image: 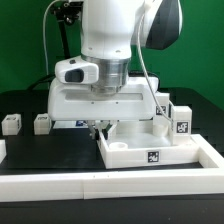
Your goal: Assemble square table
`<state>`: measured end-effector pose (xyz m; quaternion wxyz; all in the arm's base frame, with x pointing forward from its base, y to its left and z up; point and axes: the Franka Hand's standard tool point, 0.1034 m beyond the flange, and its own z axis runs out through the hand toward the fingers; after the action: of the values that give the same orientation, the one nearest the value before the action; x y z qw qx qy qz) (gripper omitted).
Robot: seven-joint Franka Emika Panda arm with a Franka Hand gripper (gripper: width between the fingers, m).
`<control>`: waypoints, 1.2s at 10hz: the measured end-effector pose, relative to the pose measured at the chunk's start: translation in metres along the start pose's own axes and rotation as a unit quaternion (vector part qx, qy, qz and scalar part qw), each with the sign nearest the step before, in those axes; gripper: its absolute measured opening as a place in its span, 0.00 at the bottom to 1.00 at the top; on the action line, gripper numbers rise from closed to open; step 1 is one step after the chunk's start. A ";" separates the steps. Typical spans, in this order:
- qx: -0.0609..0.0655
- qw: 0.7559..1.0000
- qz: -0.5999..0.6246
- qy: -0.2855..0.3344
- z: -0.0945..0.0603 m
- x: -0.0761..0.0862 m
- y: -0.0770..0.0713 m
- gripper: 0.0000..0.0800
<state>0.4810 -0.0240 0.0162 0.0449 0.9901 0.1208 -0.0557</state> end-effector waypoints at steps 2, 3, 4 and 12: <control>-0.002 0.999 -0.035 0.000 0.001 -0.002 0.005 0.10; -0.005 0.998 -0.060 0.001 0.001 -0.002 0.009 0.10; -0.005 0.997 -0.075 0.001 0.001 -0.002 0.010 0.10; -0.040 0.920 -0.389 -0.019 0.002 0.013 0.025 0.10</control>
Offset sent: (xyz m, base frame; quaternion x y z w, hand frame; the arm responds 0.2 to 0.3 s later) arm 0.0000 0.0000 0.0000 0.0000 0.0000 -0.1296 0.9916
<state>0.4991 -0.0453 0.0145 0.0617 0.8612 0.4977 -0.0823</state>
